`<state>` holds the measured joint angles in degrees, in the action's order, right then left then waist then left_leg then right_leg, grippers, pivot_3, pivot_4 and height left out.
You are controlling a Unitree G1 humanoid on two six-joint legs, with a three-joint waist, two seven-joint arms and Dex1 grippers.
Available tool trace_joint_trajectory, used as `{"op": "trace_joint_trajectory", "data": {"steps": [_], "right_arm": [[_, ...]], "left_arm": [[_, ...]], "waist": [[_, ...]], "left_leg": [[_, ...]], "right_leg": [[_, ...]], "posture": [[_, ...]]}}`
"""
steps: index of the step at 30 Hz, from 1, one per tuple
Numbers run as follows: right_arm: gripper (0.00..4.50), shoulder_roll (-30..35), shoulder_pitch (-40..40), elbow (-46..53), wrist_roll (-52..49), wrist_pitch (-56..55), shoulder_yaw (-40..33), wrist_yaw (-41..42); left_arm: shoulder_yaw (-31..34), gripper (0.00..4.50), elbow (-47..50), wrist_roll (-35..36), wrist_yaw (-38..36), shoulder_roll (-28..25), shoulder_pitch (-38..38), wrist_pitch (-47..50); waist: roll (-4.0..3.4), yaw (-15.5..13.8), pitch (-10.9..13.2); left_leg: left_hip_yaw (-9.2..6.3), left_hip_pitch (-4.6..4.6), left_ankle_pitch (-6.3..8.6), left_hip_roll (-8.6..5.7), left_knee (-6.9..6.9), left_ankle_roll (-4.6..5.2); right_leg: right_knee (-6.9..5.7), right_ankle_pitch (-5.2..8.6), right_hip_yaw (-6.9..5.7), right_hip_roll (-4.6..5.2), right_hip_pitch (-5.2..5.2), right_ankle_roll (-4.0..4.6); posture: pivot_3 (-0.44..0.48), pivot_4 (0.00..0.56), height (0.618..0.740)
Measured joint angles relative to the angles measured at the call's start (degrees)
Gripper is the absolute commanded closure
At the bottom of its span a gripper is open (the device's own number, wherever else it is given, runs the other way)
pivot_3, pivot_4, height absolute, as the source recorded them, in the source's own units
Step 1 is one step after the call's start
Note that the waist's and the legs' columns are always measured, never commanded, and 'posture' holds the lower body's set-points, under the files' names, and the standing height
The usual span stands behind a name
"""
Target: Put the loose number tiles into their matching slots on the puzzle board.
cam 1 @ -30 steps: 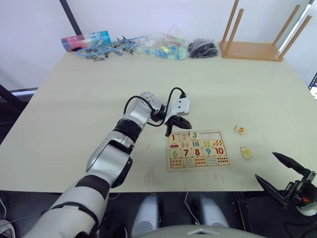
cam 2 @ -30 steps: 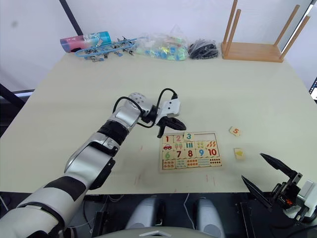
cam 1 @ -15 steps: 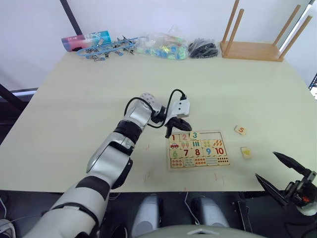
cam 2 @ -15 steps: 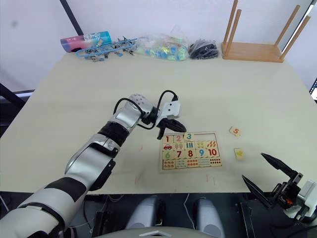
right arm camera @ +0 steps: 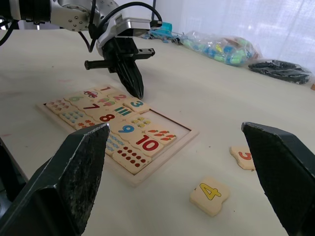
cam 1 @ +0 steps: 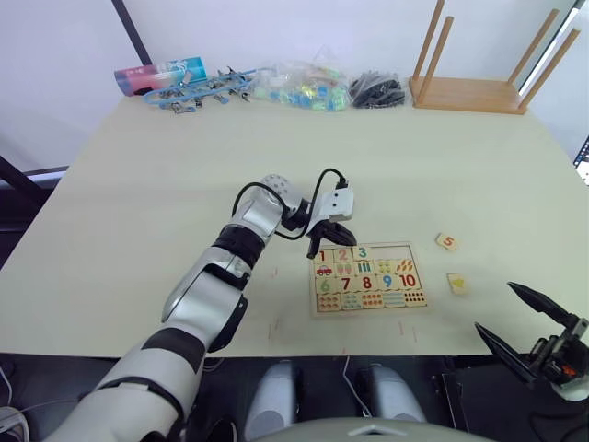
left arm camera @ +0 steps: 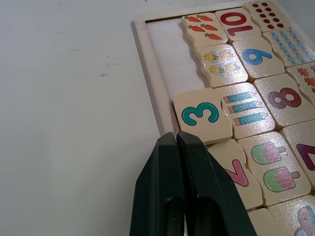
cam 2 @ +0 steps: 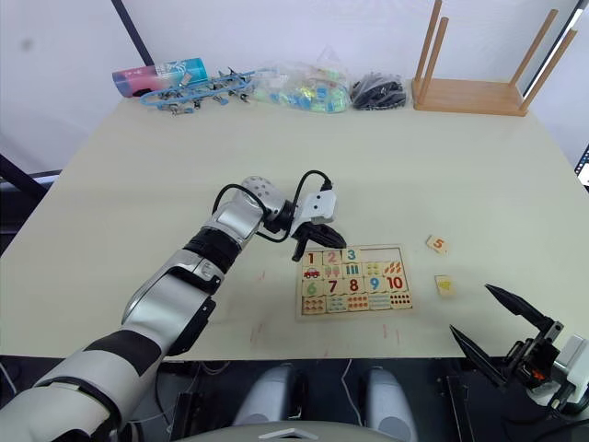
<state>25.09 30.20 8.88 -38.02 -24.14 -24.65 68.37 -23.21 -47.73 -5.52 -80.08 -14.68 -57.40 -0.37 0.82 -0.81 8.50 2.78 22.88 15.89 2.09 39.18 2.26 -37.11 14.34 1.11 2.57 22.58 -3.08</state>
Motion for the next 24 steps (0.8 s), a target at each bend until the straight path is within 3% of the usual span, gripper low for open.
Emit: {"op": "trace_joint_trajectory", "data": {"steps": [16, 24], "right_arm": [[0.0, 0.0, 0.35, -0.04, -0.09, -0.04, -0.01, 0.22], [0.0, -0.01, -0.22, -1.19, -0.01, -0.04, 0.0, 0.28]], "left_arm": [[0.28, 4.41, 1.14, 0.14, -0.06, -0.25, 0.44, -0.05], [6.73, 4.41, 7.23, 5.86, 1.14, -2.21, 3.87, 4.76]], "waist": [[0.0, 0.0, 0.0], [-0.01, 0.03, -0.01]], "left_leg": [[0.0, 0.0, 0.0, 0.0, 0.0, 0.0], [0.0, -0.02, 0.0, 0.03, 0.0, 0.0]], "right_leg": [[0.0, 0.0, -0.01, 0.0, 0.0, 0.0], [-0.02, 0.0, 0.0, 0.0, 0.0, 0.0]], "posture": [[0.0, 0.15, 0.737], [0.0, 0.15, 0.737]]}}
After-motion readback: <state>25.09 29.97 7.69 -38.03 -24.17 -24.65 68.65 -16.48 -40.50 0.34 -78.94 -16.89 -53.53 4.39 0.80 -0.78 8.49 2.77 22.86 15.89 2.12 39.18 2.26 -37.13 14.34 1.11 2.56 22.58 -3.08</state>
